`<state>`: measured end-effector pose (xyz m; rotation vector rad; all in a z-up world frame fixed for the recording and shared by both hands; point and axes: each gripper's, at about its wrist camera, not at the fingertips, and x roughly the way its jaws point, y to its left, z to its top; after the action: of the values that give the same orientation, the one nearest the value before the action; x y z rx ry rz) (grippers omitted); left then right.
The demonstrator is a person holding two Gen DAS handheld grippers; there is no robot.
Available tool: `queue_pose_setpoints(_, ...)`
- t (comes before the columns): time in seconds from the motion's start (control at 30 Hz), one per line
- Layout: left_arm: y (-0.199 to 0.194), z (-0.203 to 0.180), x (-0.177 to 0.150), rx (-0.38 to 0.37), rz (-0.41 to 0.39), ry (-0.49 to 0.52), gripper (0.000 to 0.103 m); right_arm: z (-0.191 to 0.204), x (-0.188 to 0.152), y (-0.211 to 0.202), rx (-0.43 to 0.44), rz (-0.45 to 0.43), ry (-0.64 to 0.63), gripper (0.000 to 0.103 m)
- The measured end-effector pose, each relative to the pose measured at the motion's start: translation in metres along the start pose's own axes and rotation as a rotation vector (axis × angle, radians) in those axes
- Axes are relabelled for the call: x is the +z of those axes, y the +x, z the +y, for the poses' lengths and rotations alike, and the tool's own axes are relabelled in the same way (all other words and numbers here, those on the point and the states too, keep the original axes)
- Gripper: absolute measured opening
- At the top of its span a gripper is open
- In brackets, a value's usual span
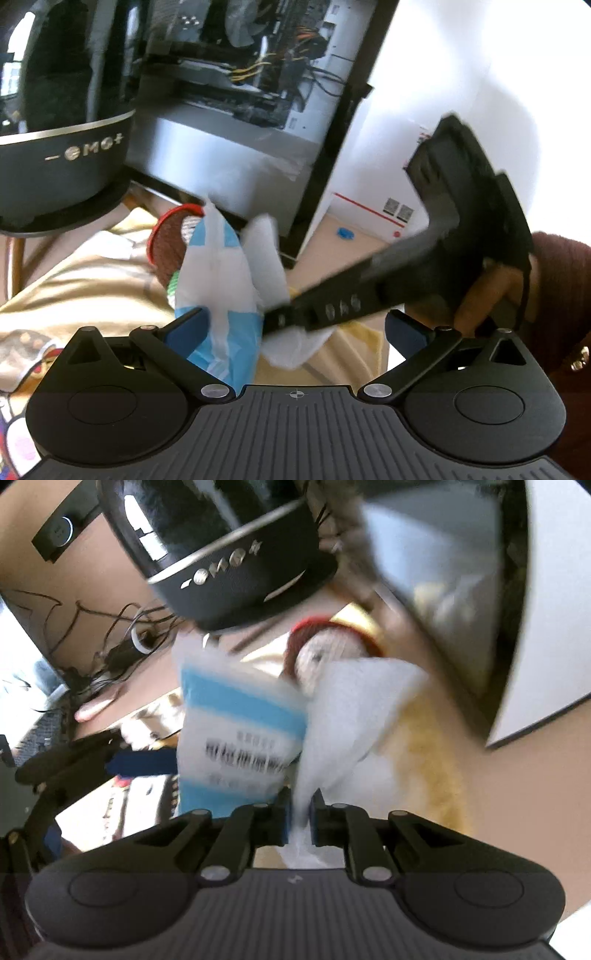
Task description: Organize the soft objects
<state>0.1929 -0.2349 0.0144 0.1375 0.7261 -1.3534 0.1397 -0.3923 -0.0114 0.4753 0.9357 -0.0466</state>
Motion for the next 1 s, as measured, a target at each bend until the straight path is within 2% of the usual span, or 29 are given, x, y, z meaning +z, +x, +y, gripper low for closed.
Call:
queue_pose_setpoints(0.33, -0.041, 0.006, -0.010, 0.170, 0.031, 0.080, 0.103, 0.040, -0.004, 0.050, 0.233, 0.082, -0.004, 0.009)
queue_pose_setpoints(0.4, -0.042, 0.012, -0.014, 0.167, 0.057, 0.056, 0.103, 0.049, -0.007, 0.058, 0.223, 0.114, -0.039, 0.009)
queue_pose_setpoints(0.5, -0.036, 0.014, -0.018, 0.181, 0.077, 0.044, 0.103, 0.049, -0.008, 0.045, 0.177, 0.102, -0.087, 0.009)
queue_pose_setpoints(0.63, -0.026, 0.008, -0.017, 0.140, 0.065, 0.046, 0.103, 0.037, 0.000, 0.002, 0.052, -0.001, -0.123, 0.009)
queue_pose_setpoints(0.7, -0.023, 0.004, -0.018, 0.113, 0.063, 0.056, 0.103, 0.033, 0.012, -0.020, 0.040, -0.072, -0.109, 0.009)
queue_pose_setpoints(0.8, -0.019, -0.001, -0.020, 0.085, 0.063, 0.070, 0.103, 0.047, 0.026, -0.050, 0.103, -0.167, -0.116, 0.009)
queue_pose_setpoints(0.93, -0.020, -0.001, -0.023, 0.089, 0.062, 0.075, 0.103, 0.074, 0.031, -0.035, 0.270, -0.129, -0.159, 0.010)
queue_pose_setpoints(1.0, -0.023, 0.002, -0.023, 0.110, 0.059, 0.064, 0.103, 0.082, 0.024, -0.012, 0.246, -0.063, -0.184, 0.010)
